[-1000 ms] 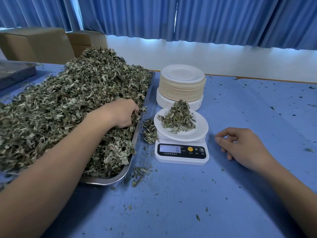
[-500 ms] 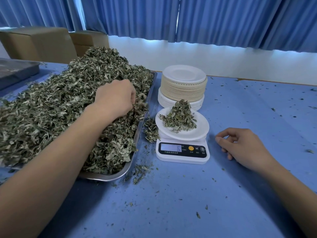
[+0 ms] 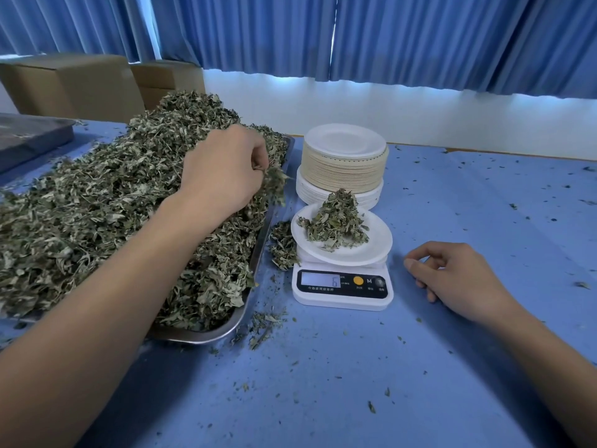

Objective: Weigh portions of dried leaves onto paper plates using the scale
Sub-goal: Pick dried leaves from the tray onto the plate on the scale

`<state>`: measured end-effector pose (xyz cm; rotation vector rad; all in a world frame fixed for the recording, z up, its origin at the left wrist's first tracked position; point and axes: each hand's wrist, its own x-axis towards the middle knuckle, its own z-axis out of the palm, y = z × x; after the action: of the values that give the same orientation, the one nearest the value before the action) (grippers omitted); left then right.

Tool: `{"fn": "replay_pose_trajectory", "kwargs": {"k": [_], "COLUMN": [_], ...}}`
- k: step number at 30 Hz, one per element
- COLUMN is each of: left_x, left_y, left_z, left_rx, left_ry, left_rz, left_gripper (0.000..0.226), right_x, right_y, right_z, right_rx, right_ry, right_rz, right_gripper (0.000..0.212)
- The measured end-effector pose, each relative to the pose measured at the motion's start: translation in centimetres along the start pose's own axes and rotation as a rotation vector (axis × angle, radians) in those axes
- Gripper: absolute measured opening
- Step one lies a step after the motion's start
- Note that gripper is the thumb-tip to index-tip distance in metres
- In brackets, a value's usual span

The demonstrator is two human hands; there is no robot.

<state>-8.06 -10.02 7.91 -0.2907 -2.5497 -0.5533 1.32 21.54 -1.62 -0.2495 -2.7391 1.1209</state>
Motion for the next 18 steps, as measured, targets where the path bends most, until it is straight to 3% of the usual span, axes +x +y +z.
{"fn": "replay_pose_trajectory", "kwargs": {"k": [4, 10, 15, 18], "left_x": [-1.1, -2.7, -2.7, -1.6], "left_y": [2.6, 6.5, 6.4, 5.5], "left_z": [-0.1, 1.8, 3.1, 2.1], "left_rx": [-0.196, -0.363, -0.376, -0.427], "left_ry": [0.001, -0.277, -0.475, -0.463], "left_rz": [0.123, 0.327, 0.307, 0.250], "left_gripper": [0.023, 0.014, 0.009, 0.010], "right_x": [0.1, 0.0, 0.1, 0.1], "right_y": [0.0, 0.0, 0.1, 0.1], "right_z": [0.0, 0.0, 0.0, 0.0], "right_rx": [-0.005, -0.003, -0.001, 0.003], "right_ry": [0.001, 0.000, -0.001, -0.003], "right_rz": [-0.003, 0.000, 0.004, 0.009], "right_gripper": [0.015, 0.015, 0.015, 0.015]}}
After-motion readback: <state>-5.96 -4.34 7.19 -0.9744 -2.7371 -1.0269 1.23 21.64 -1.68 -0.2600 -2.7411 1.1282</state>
